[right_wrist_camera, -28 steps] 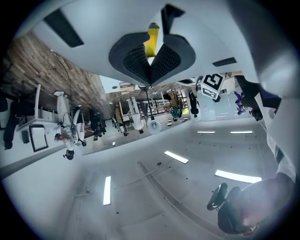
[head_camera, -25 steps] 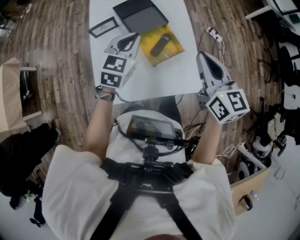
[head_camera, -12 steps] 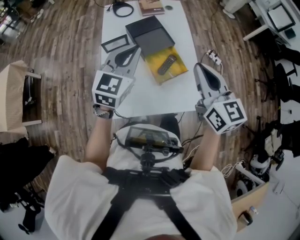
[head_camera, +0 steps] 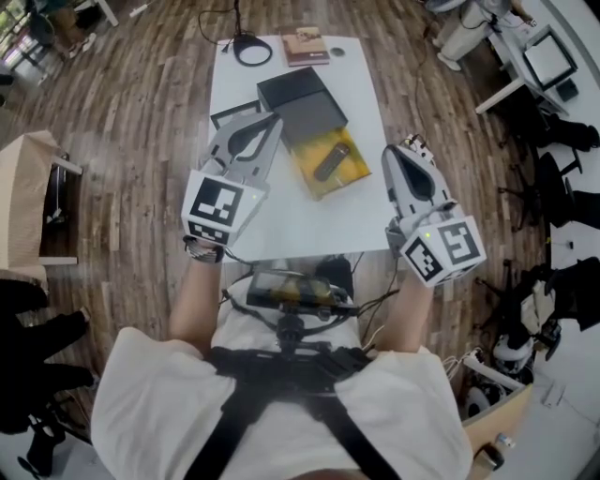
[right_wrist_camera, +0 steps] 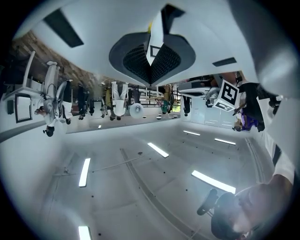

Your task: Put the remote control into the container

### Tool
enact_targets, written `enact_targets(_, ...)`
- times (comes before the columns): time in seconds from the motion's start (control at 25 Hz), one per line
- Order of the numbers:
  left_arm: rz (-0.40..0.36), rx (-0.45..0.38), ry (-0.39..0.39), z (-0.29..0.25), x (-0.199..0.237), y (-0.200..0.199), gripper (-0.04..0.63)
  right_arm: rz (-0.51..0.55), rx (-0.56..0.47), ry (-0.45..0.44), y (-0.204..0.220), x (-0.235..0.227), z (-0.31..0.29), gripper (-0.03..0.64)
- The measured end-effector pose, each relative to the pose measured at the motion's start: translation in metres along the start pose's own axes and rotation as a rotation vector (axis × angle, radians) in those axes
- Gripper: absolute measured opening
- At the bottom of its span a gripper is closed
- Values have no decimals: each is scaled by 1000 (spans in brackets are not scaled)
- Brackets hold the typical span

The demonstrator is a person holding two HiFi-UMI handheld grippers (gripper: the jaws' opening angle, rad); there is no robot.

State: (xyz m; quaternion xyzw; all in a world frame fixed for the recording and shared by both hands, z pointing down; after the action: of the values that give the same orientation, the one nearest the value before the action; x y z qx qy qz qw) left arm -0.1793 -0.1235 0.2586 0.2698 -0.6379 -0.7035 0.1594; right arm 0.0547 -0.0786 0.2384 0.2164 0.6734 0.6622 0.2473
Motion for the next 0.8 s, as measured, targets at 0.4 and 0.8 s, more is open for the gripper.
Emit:
enact_targets(0.4,-18,-68,29,2,-2,-22,12,40,-56,20,-26,1,2,-2)
enact_targets(0.8,-38,-111,21,4,-2,-37,12,114,-42,57,-37,6,0,-2)
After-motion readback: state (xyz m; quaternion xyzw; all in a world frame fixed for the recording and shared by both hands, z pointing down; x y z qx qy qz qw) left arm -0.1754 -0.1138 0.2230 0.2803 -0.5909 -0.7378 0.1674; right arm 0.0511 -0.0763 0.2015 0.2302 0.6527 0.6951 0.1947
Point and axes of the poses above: the fingertips, and each gripper's own axes: z backward along the fingers, x to its left, y out of its underside, the point moved 6 cm from there along z, backward along the fingers, and after that the axes turned 6 degrees about -x, right-handed, at the moved point
